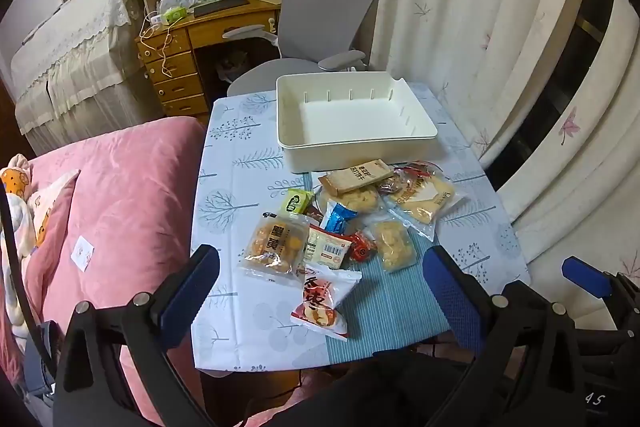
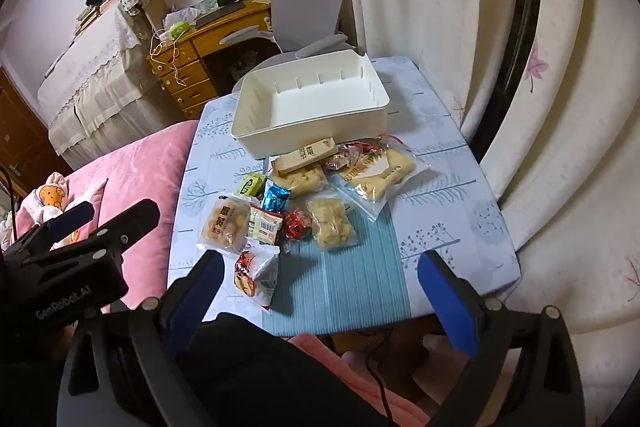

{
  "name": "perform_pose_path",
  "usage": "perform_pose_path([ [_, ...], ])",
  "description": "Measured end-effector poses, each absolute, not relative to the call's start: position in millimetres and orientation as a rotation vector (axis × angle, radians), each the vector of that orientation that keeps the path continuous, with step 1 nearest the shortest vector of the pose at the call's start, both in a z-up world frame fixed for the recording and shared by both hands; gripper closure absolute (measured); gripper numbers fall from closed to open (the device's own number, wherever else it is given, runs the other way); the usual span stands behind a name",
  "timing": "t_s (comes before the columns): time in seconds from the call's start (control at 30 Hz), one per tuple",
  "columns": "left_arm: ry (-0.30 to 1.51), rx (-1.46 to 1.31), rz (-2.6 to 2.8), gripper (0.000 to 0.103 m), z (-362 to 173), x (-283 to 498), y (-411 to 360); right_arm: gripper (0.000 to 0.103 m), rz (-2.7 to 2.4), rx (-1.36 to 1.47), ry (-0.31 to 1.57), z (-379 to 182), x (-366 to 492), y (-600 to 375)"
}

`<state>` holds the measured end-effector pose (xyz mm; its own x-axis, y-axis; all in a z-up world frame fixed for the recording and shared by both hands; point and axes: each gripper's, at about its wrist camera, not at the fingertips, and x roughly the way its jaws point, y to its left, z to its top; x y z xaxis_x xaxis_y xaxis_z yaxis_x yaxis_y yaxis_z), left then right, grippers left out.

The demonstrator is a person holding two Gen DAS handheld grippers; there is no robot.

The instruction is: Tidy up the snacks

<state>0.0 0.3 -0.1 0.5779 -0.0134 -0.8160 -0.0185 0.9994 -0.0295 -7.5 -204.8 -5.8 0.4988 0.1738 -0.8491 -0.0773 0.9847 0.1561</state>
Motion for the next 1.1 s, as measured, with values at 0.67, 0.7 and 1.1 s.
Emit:
perform_pose_path([
  [0.67, 0.976, -0.052, -0.003, 0.002, -6, 4, 8, 0.005, 0.13, 0.096, 1.074, -16, 0, -207],
  [0.7, 0.979, -0.052, -0.003, 0.002, -6, 4, 8, 0.005, 0.127, 0.091, 1.078, -12, 3, -205],
  [1.1, 0.988, -0.055, 0.016, 0.002, -8, 7, 8, 0.005, 0.126, 0.094, 1.085, -15, 3, -207],
])
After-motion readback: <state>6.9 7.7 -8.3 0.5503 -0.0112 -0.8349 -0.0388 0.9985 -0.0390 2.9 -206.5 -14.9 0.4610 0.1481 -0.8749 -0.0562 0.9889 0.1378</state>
